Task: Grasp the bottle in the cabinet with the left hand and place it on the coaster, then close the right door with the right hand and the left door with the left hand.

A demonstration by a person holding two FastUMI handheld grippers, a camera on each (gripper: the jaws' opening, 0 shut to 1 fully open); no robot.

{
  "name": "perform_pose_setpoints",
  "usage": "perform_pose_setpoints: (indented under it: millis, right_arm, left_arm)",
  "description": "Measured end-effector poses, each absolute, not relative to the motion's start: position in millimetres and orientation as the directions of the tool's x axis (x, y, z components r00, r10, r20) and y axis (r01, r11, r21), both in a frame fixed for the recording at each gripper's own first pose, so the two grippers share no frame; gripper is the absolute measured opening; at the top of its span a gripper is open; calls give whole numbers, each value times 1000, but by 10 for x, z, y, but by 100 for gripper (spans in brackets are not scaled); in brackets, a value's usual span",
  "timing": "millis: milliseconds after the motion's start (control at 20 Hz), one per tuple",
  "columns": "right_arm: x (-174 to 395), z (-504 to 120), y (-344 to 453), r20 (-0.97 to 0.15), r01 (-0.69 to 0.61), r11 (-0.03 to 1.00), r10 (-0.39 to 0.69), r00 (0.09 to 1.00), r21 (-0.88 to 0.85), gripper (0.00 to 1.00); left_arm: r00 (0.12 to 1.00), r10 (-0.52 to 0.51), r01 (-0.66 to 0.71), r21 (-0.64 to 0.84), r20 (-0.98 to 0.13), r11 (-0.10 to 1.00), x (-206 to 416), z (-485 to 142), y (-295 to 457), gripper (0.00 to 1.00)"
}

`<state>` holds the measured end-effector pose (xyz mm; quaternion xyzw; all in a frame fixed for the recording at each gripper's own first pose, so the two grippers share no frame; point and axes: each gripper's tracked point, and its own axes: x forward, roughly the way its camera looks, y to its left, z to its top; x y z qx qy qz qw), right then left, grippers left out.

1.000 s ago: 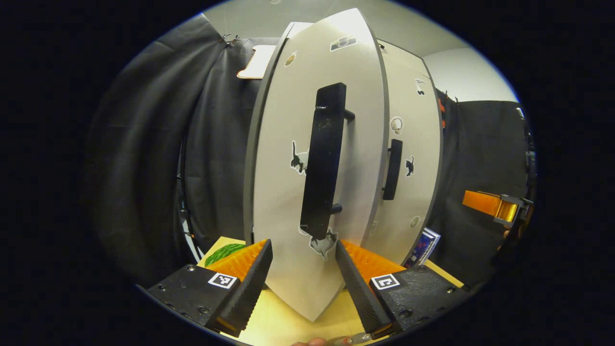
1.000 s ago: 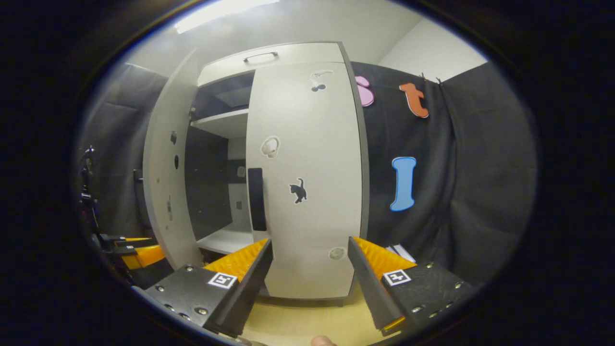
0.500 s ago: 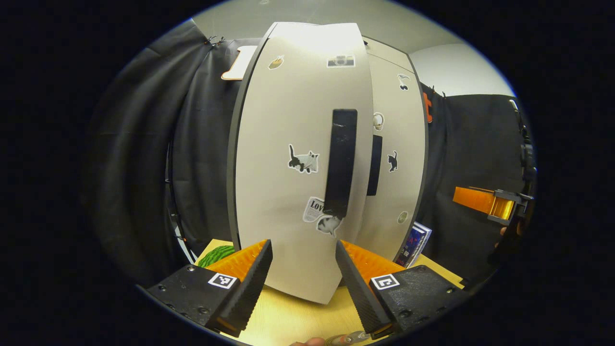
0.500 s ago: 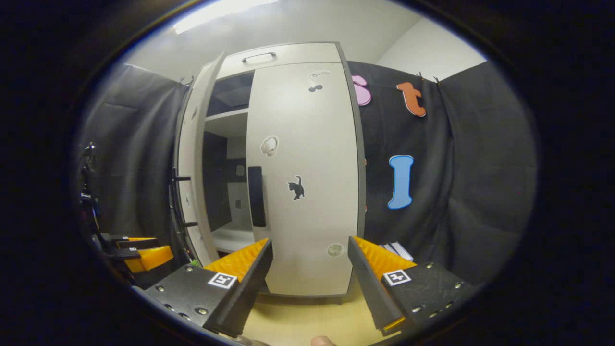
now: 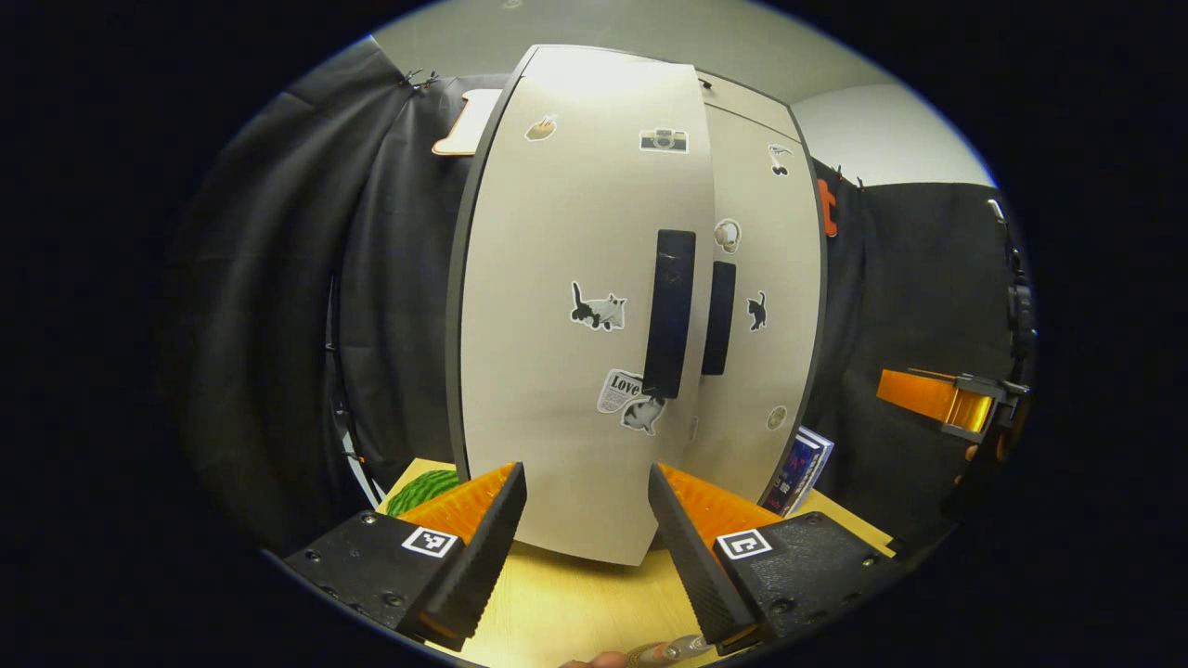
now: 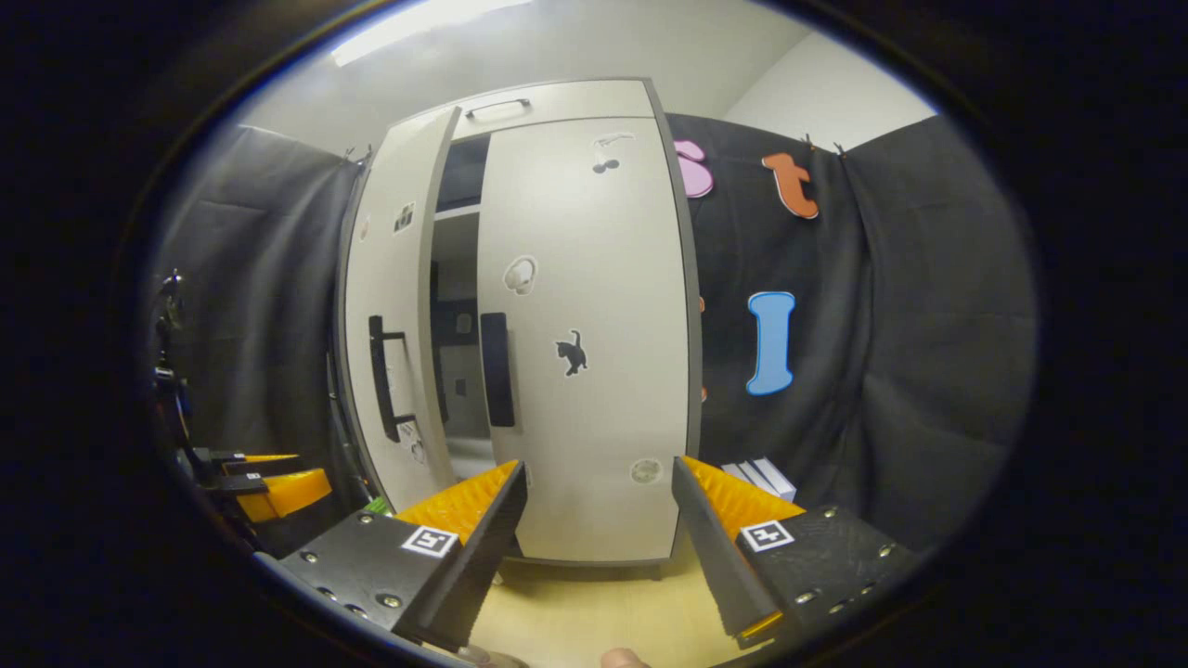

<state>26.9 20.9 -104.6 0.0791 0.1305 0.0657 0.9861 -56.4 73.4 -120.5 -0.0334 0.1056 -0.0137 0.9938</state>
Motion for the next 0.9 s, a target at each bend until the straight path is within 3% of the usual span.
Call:
perform_pose_setpoints:
  millis: [350, 400, 500, 850, 900]
  right_arm:
    - [264, -1042, 210, -247, -115, 979, 156, 956, 171, 95]
    - [259, -1034, 213, -246, -114, 979, 154, 957, 169, 92]
    - [254, -1024, 216, -244, -112, 980, 150, 958, 162, 95]
    - [241, -896, 216, -202, -137, 981, 164, 966, 141, 92]
    - [229, -854, 205, -185, -139, 981, 163, 969, 138, 95]
  left_arm:
    - [980, -16, 4, -60, -199, 998, -601, -1118, 759, 86]
    - [981, -11, 0, -58, -194, 998, -608, -1086, 767, 87]
    - [983, 1, -11, -54, -182, 998, -624, -1015, 773, 86]
    - [995, 42, -45, -38, -87, 998, -629, -520, 807, 87]
    - [997, 48, -50, -34, -66, 998, -635, -420, 816, 86]
